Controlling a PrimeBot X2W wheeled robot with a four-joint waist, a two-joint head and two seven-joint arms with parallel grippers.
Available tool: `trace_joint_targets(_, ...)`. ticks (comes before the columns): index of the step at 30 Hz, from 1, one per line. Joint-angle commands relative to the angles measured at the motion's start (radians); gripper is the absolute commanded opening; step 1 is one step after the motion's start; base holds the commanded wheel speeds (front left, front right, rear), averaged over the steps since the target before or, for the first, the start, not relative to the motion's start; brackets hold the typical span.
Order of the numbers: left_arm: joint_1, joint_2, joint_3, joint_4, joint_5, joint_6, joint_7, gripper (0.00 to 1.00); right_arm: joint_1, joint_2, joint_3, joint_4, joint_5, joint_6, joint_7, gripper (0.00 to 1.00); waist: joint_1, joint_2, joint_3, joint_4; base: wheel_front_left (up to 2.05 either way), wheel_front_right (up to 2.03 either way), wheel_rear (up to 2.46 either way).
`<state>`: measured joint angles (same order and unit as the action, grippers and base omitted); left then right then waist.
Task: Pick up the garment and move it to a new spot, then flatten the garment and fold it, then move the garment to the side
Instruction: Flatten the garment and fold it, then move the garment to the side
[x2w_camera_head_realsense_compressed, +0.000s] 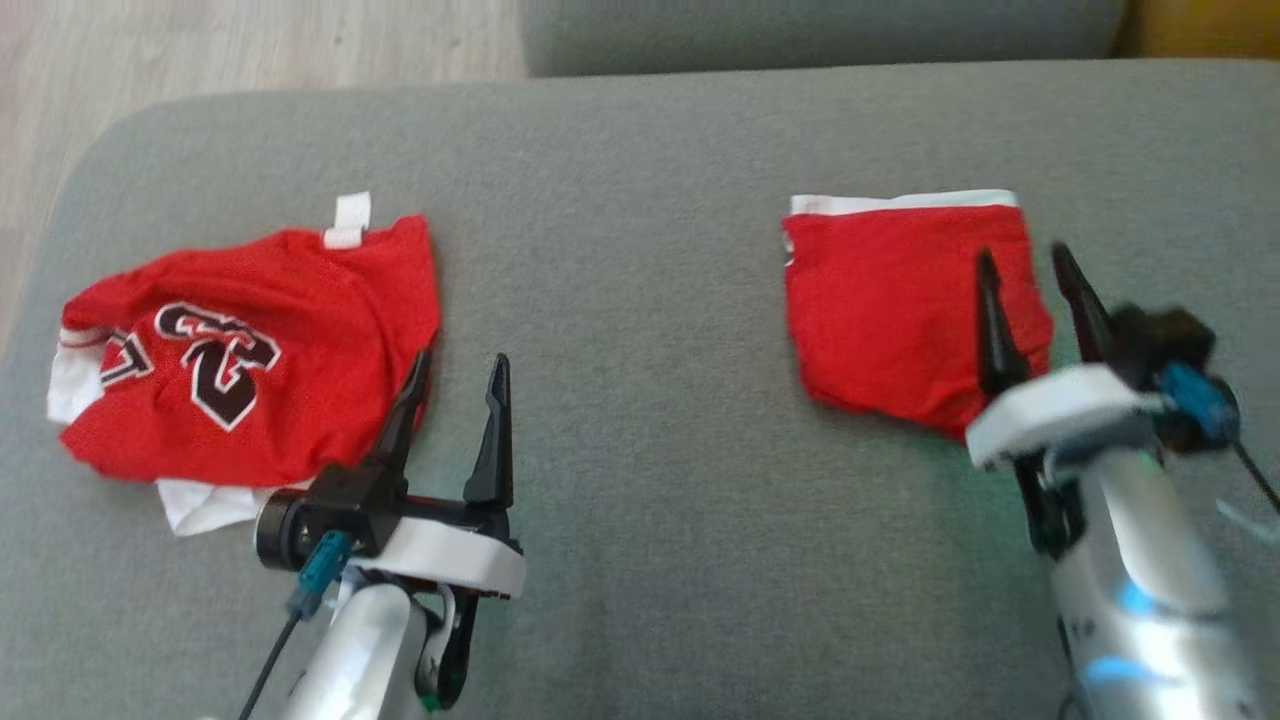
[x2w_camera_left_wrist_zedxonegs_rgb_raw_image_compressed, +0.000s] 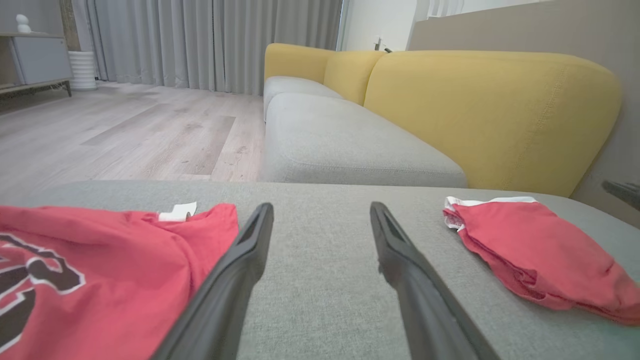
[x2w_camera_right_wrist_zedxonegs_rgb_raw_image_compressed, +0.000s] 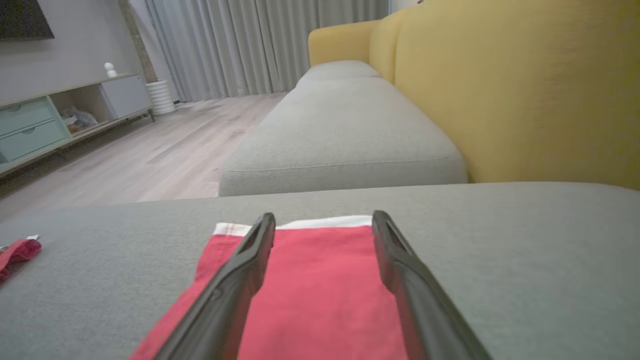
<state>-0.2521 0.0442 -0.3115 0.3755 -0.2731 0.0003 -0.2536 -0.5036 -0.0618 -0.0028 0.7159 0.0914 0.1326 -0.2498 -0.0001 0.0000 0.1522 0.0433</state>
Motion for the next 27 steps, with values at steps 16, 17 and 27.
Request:
trace_joint_targets(16,0.048,0.006,0.051,-0.036,-0.001,0.009,-0.008,1.0,0.306,0.012,-0.019,-0.245,0.018,-0.002,-0.012,1.0,0.0001,0.0,-0.075,-0.06,0.0,0.0,0.0)
trace_joint_targets(17,0.049,0.006,0.051,-0.035,-0.001,0.009,-0.008,1.0,0.309,0.012,-0.017,-0.246,0.019,-0.002,-0.012,1.0,0.0001,0.0,-0.076,-0.06,0.0,0.0,0.0)
trace_joint_targets(27,0.038,0.006,0.043,-0.037,-0.002,0.008,-0.008,1.0,0.285,0.012,-0.022,-0.242,0.016,-0.002,-0.012,1.0,0.0001,0.0,-0.06,-0.05,0.0,0.0,0.0)
